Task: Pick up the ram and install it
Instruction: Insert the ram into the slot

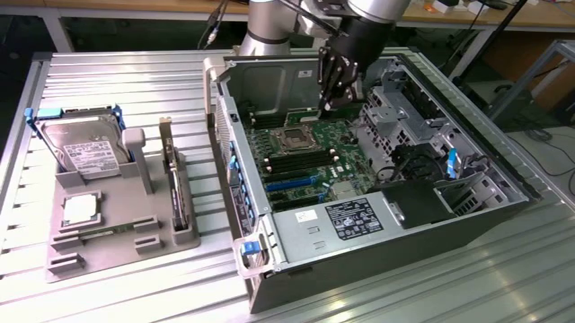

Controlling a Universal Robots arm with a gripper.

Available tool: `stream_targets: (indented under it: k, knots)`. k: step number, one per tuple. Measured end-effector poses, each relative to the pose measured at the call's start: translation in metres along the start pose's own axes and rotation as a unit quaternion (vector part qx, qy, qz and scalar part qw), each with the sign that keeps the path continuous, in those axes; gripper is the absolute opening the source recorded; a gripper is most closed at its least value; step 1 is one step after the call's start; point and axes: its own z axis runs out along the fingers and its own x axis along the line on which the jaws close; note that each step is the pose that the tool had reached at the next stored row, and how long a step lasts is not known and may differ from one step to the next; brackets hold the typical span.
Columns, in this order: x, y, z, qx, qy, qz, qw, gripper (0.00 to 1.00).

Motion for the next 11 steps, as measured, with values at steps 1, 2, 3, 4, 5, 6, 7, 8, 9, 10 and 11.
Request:
stream_targets:
  k: [1,2,3,4,5,6,7,8,9,10,11]
  knots:
    - [0.003,-0.0004,0.0039,0.0,0.0001,-0.001,1.0,0.14]
    - [0.007,-0.001,0.0091,0.0,0.0001,-0.001,1.0,0.14]
    - [0.01,-0.0015,0.0135,0.0,0.0,0.0,1.0,0.14]
    - [0.011,-0.0017,0.017,0.0002,-0.0005,0.005,1.0,0.14]
    - [0.011,-0.0021,0.0202,0.0003,-0.0011,0.012,0.9999,0.14]
    - [0.011,-0.0024,0.0238,0.0004,-0.0014,0.017,0.9999,0.14]
    - [0.011,-0.0026,0.0254,0.0004,-0.0014,0.017,0.9999,0.14]
    - [0.01,-0.0028,0.027,0.0004,-0.0015,0.017,0.9999,0.14]
    - [0.01,-0.0031,0.0324,0.0004,-0.0015,0.017,0.9999,0.14]
    - [0.01,-0.0034,0.0355,0.0004,-0.0015,0.017,0.9999,0.14]
    - [0.01,-0.0036,0.0387,0.0005,-0.0015,0.017,0.9999,0.14]
